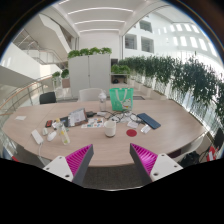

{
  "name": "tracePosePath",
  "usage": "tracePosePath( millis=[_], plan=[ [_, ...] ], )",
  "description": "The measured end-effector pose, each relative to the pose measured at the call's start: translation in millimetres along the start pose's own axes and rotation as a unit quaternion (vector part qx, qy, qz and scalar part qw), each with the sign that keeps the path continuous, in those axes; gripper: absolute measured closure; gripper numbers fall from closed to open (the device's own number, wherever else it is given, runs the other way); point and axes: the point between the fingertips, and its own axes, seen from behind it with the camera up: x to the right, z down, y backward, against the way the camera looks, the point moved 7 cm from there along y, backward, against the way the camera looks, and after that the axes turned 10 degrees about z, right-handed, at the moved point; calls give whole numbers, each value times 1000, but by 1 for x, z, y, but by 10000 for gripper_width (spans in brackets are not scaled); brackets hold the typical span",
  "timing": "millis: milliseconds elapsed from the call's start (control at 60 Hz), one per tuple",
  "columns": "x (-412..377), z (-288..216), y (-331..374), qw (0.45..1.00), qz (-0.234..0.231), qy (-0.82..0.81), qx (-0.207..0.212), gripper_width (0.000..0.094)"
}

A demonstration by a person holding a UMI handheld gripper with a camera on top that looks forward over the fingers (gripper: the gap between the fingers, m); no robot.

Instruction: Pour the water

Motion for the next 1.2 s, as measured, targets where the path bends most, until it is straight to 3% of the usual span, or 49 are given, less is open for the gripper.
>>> tracePosePath(
  millis=[217, 417, 517, 600, 717, 900, 1200],
  plan=[
    [-5, 3, 14, 1000, 20, 1, 6, 106],
    [-69, 13, 27, 1000, 26, 8, 2, 107],
    [-91, 26, 11, 1000, -4, 17, 11, 101],
    [-121, 41, -7, 997, -47, 35, 56, 103],
    [-175, 75, -51, 989, -89, 62, 99, 106],
    [-294, 105, -149, 980, -159, 40, 111, 109],
    [-403, 72, -299, 977, -157, 12, 146, 105]
  ],
)
